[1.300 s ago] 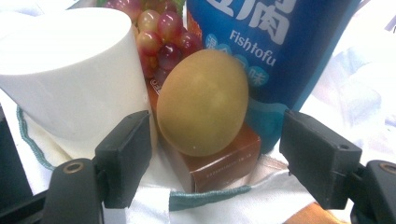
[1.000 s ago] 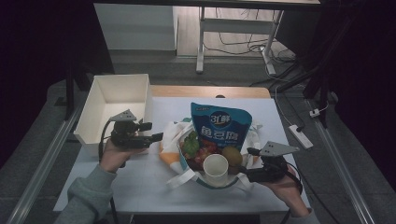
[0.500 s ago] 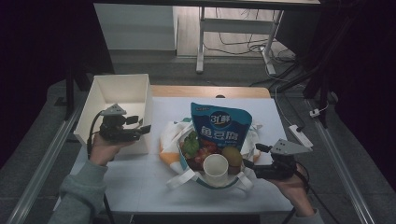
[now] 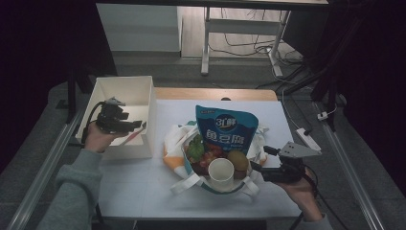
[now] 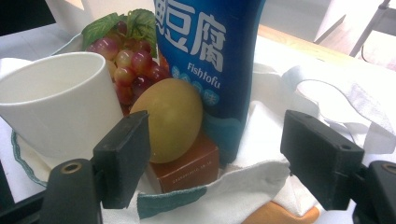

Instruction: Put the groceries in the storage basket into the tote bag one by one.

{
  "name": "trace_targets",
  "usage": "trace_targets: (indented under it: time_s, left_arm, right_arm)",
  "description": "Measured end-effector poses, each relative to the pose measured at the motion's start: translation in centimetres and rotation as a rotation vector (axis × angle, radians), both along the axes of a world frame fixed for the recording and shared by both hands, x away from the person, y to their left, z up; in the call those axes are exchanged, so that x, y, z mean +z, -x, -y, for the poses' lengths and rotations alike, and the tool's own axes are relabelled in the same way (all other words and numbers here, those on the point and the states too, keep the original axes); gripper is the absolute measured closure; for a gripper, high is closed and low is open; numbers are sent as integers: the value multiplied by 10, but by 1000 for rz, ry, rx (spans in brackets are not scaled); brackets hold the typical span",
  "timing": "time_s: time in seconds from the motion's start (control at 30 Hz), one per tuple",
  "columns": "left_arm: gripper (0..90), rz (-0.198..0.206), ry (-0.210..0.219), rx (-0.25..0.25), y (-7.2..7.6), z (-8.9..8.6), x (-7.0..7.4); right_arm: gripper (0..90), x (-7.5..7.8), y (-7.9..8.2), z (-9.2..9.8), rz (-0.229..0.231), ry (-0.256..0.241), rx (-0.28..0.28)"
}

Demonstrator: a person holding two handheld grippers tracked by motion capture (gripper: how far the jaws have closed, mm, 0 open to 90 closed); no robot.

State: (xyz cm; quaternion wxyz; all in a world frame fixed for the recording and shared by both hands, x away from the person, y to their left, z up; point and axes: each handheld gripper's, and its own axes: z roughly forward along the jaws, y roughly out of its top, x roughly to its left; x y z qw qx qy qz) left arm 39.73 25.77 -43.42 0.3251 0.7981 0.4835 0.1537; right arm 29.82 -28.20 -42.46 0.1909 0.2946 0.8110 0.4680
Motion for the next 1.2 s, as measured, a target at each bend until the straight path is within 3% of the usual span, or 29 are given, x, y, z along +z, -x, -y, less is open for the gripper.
trace_targets:
  time_s: [0.2, 0.47, 0.73, 1.2]
  left_arm:
    - [350, -76, -59, 18, -22, -2, -16]
    - [369, -177, -124, -1, -43, -3, -36]
    - [378, -190, -159, -18, -49, -3, -37]
    - [423, -293, -234, -91, -70, 0, -60]
  right_arm:
    - [240, -3, -2, 1, -9, 7, -2]
    - [240, -6, -3, -1, -17, 8, 3]
    - [240, -7, -3, -1, -20, 13, 5]
    - [240, -8, -4, -1, -24, 16, 5]
